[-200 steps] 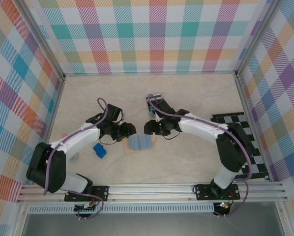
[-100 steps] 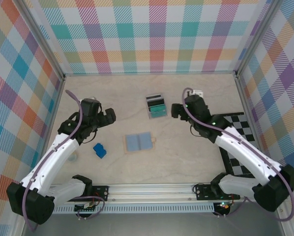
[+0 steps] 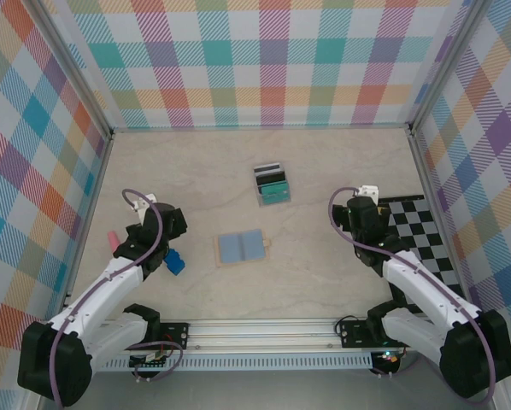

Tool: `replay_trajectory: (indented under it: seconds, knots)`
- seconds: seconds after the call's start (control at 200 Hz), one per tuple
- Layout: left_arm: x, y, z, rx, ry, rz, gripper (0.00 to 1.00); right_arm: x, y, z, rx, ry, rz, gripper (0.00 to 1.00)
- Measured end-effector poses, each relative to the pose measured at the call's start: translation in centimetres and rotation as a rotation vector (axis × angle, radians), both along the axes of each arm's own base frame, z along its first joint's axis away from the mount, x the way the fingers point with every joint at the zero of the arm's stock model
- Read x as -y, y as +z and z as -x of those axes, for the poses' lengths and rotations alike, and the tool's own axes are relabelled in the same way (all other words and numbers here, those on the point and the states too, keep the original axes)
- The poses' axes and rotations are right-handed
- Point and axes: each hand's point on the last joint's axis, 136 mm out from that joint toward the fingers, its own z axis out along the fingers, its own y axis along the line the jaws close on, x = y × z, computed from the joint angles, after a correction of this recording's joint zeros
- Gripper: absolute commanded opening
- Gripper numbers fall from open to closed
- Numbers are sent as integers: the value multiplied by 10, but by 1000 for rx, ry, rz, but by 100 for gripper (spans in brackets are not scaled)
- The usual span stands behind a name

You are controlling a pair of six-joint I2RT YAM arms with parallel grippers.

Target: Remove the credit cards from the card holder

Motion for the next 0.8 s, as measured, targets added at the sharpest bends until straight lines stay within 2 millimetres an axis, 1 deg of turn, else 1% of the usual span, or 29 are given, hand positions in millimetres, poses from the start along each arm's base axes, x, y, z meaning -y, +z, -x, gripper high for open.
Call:
replay_trajectory:
  seconds: [0.04, 0.09, 0.175, 0.305, 0.37, 0.465, 0.585, 0.655, 0.74, 0.8]
  knots:
    - [-1, -4, -1, 12, -2, -11, 100, 3, -10, 1, -20, -2, 16, 100]
    - [-3, -7, -2, 23, -9, -24, 100, 5, -15, 0, -29, 0, 32, 100]
    - [-6, -7, -7, 54, -15, -43, 100, 5, -14, -7, -7, 14, 57, 100]
    - [-19, -1, -22, 97, 11, -63, 100, 9, -15, -19, 20, 27, 78, 100]
    - [-27, -3, -30, 113, 24, -64, 100, 17, -24, -23, 16, 23, 83, 100]
    - [-33, -16, -39, 110, 17, -66, 100, 27, -41, -26, -10, 24, 79, 100]
    - [-28, -34, -53, 98, -47, -66, 100, 32, -51, -32, 9, 39, 47, 100]
    - [-23, -41, -62, 100, -93, -66, 100, 32, -55, -37, 25, 54, 26, 100]
    - [-19, -47, -72, 113, -139, -58, 100, 31, -52, -45, 60, 80, 4, 100]
    - [-19, -47, -77, 133, -160, -40, 100, 30, -46, -50, 95, 102, -15, 100]
